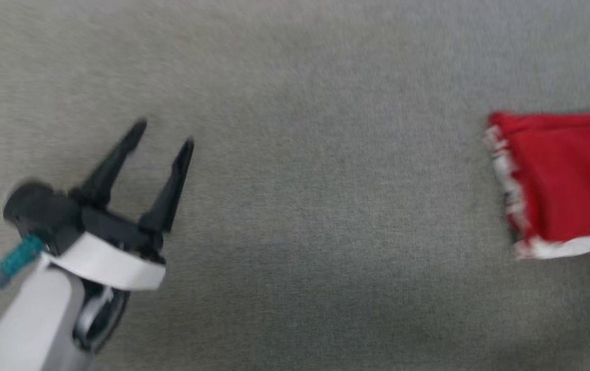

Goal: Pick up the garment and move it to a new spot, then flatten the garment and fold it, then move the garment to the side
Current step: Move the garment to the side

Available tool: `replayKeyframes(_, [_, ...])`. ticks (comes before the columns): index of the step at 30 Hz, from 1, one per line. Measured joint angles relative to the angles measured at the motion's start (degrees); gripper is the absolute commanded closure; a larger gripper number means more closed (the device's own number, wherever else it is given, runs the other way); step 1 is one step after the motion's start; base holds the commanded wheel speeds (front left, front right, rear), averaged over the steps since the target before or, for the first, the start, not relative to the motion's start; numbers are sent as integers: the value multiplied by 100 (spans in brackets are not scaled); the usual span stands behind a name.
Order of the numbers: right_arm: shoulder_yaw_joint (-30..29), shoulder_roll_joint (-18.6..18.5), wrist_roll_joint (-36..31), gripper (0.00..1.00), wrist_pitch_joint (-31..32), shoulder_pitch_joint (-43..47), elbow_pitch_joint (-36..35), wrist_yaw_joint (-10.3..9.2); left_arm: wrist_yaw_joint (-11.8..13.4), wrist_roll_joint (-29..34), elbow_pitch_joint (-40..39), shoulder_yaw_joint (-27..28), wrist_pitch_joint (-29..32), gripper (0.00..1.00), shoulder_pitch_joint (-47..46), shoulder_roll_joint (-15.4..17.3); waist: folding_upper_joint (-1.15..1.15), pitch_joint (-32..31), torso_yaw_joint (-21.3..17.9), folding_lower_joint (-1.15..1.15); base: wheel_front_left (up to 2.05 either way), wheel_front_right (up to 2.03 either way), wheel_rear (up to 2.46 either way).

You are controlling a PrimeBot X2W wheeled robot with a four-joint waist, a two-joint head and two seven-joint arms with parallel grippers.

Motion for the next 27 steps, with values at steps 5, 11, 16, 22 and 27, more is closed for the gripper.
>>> replayKeyframes(5, [-967,3,-233,100,-191,-499,227,0,0,-49,-314,-338,-1,0,-823,327,0,532,-161,0,0,0,0])
replayKeyframes(11, [-1638,-126,-962,100,-580,-1094,527,1,0,-74,-569,-662,-1,0,-1585,572,0,1125,-238,0,0,0,0])
replayKeyframes(16, [-1982,16,-1768,100,-1035,-1554,800,0,0,-79,-643,-780,0,0,-1880,687,-1,1461,-262,0,0,0,0])
replayKeyframes(22, [-2030,298,-2349,100,-1440,-1879,1054,0,0,-80,-689,-778,0,0,-1965,773,0,1541,-265,0,0,0,0])
replayKeyframes(27, [-1948,261,-2542,0,-1723,-1918,1332,0,0,-75,-668,-761,0,0,-1937,677,0,1391,-253,0,0,0,0])
